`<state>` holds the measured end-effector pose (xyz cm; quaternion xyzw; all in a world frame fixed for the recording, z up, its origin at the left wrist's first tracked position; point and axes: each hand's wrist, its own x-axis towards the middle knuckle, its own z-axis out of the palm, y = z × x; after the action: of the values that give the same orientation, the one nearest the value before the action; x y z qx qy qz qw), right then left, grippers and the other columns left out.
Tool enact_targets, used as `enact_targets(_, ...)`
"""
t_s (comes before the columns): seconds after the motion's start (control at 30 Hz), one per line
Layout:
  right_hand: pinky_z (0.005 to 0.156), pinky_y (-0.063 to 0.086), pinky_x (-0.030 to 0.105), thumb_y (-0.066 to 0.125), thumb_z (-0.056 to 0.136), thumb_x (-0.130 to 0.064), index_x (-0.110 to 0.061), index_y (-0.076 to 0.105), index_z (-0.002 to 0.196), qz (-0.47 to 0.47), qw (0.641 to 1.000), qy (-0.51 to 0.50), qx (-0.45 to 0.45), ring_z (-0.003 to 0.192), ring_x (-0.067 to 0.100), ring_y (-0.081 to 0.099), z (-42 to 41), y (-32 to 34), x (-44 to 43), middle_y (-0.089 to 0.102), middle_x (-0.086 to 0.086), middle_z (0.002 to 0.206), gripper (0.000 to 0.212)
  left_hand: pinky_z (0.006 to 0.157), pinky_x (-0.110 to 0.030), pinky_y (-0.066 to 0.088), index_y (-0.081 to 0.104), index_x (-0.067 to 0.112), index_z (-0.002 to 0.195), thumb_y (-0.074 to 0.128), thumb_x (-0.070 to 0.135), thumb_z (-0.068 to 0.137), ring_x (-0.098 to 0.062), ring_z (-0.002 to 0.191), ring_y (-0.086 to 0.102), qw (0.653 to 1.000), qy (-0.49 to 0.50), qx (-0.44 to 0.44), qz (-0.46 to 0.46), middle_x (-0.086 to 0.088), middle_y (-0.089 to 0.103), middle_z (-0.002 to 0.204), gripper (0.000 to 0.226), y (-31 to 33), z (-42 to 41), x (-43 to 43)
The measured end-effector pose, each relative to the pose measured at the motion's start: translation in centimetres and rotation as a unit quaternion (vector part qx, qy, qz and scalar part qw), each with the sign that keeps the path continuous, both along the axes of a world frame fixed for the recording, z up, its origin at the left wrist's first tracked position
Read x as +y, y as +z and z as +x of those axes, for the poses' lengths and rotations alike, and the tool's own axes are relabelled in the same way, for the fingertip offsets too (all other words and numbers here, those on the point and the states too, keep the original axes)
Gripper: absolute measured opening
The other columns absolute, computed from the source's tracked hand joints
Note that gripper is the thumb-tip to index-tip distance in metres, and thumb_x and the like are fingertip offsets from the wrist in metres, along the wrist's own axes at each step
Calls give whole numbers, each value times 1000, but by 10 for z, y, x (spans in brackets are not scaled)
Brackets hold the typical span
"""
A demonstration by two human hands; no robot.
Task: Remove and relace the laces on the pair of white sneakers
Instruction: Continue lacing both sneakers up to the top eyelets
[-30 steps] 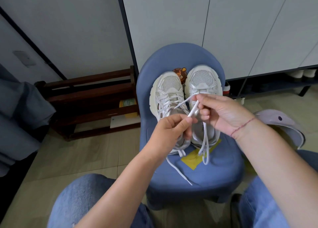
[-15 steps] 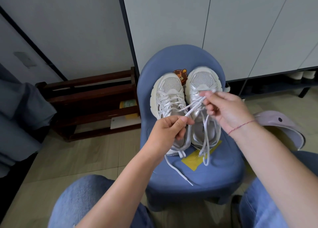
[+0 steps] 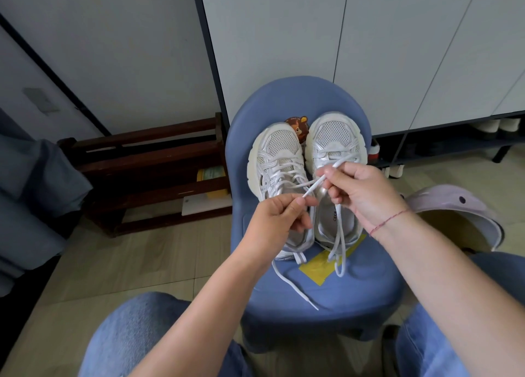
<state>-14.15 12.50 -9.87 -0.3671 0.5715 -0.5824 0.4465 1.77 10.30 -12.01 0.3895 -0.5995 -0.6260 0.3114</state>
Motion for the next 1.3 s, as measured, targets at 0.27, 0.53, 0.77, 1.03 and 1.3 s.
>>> enact_targets(0.27,52,42,14,70,84,-16,-5,72,94,32,994,47,93,58,7,48,8,-7,2,65,5,72,15,67,-14,51,75,12,92,58,13,98,-5,61,60,998,44,36,30,-3,73,71,18,-2,-5,-1)
enact_targets(0.53,55,48,17,65,88,-13,-7,68,73,13,991,-61,118,54,8,57,-9,-12,-6,65,5,65,16,78,-29,54,72,25,88,61,29,97,-11,76,63,990,116,-79,-26,-2,73,84,15,-15,-21,-4)
enact_targets(0.77,63,55,17,62,90,-11,-11,69,78,11,994,-76,81,64,8,67,-10,-20,-9,69,7,73,14,63,-8,39,65,16,102,63,41,94,-7,83,63,974,151,-154,-76,8,69,91,26,-20,-44,-6)
enact_targets(1.03,61,54,17,65,88,-10,-15,70,78,14,993,-63,101,61,8,63,-11,-20,-8,67,3,65,12,53,-10,39,69,13,79,68,23,91,0,51,53,965,243,-88,-51,9,62,60,16,-28,-51,-6)
enact_targets(1.3,55,53,18,64,85,3,-1,64,88,-15,993,-3,118,53,6,64,17,-22,-10,67,6,66,5,73,-17,57,72,-4,100,65,9,94,-10,76,68,974,192,70,101,-7,71,81,16,-31,-12,-15)
